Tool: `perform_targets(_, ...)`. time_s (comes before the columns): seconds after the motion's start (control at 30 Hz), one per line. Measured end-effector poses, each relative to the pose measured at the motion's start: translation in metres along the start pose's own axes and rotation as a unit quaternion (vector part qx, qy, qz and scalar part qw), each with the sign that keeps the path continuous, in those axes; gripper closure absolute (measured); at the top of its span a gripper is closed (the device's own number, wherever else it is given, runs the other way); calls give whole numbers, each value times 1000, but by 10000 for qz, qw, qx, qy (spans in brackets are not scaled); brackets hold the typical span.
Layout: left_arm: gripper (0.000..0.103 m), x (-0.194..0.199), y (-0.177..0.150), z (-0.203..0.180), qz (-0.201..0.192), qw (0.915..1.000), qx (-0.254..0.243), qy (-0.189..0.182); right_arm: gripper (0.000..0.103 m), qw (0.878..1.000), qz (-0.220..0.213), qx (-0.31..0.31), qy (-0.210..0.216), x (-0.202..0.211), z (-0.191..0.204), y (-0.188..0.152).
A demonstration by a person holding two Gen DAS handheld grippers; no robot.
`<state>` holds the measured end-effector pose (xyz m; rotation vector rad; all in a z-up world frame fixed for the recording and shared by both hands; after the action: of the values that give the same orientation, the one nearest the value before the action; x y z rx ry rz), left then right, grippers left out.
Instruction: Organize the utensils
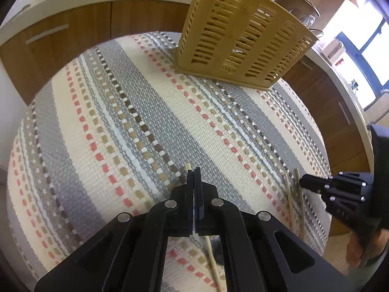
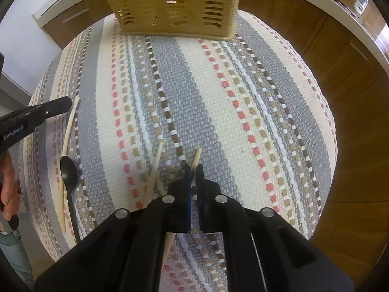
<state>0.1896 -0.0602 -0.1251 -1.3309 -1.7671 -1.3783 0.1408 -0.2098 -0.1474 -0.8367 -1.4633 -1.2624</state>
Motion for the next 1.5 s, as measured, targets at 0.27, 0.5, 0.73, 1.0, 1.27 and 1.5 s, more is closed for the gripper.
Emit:
perform_targets(0.27,103,-8,-3,8,286,9993,-143,185,97,9992,251,-149,275,-6,-1,-1)
perform_targets(0.5,101,-12,-1,4,441,9986,-156,256,80,9973,511,-51,520,-11,8,4)
perform_targets(0.73,96,-16,3,7,510,9986,-20,102,83,9979,523,64,373,-14,10,13)
perform_targets(1.0,99,-17,2,2,434,9988,-113,178,99,9993,244,165,238,-9,3,0)
perform_targets(1.27,103,-13,2,2,196,9998,-74,-36,99,9990,14,279,356,-4,4,-9)
perform_targets(1.5,103,-8,7,12,456,9987,-37,-223,99,9985,22,147,519,-3,-14,-11)
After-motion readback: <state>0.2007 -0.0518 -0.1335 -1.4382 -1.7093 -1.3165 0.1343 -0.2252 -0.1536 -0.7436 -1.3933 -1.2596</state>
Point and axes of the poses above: each gripper's, at about its wrist camera, not at the fingertips, and x roughly against the way its jaws point, z to its left, y to its top, the point moved 9 cm from there along -x, roughly the way its jaws point, and after that the axes turned 7 degrees about x, right-handed, at the moved point
